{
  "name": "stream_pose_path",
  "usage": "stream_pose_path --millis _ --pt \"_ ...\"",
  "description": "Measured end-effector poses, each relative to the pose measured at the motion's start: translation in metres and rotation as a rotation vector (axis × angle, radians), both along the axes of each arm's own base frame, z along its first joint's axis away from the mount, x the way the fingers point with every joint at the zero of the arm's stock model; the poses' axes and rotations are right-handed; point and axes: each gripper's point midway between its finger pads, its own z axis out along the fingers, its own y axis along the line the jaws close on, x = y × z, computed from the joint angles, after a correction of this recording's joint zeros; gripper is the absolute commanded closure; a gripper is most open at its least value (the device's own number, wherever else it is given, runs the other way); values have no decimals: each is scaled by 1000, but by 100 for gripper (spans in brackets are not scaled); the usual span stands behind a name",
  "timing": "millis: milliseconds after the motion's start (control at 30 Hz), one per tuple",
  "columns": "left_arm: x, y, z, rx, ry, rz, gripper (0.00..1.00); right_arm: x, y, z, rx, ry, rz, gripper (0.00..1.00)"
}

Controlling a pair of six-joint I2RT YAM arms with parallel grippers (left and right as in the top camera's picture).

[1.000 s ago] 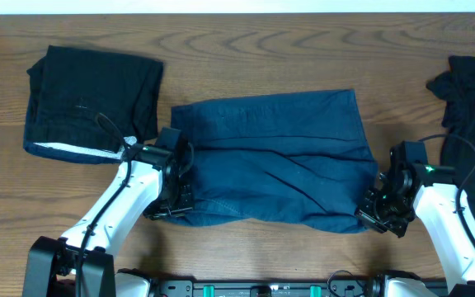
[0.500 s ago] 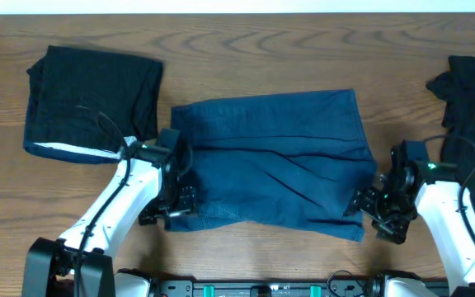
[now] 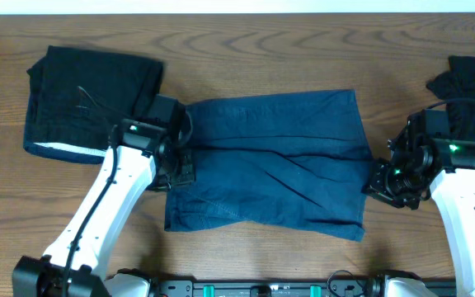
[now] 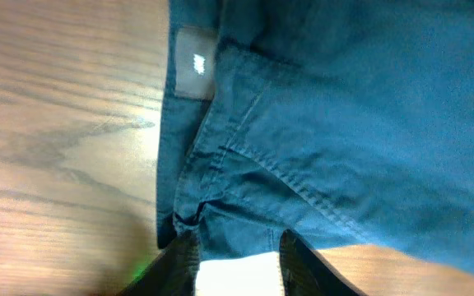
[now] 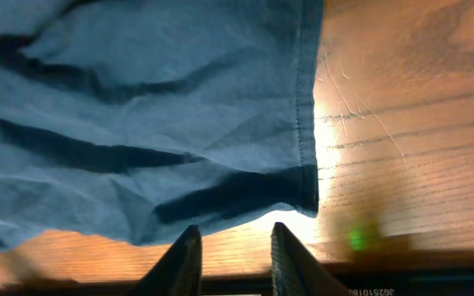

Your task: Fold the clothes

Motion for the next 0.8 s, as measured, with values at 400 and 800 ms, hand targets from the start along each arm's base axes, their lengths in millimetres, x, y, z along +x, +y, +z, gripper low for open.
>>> stream_pose_path --millis 400,800 --pt "3 2 -41 24 36 5 33 -20 -1 -42 -8 61 -9 46" --pt "-2 1 -62 16 49 5 33 -38 3 -74 8 105 -45 43"
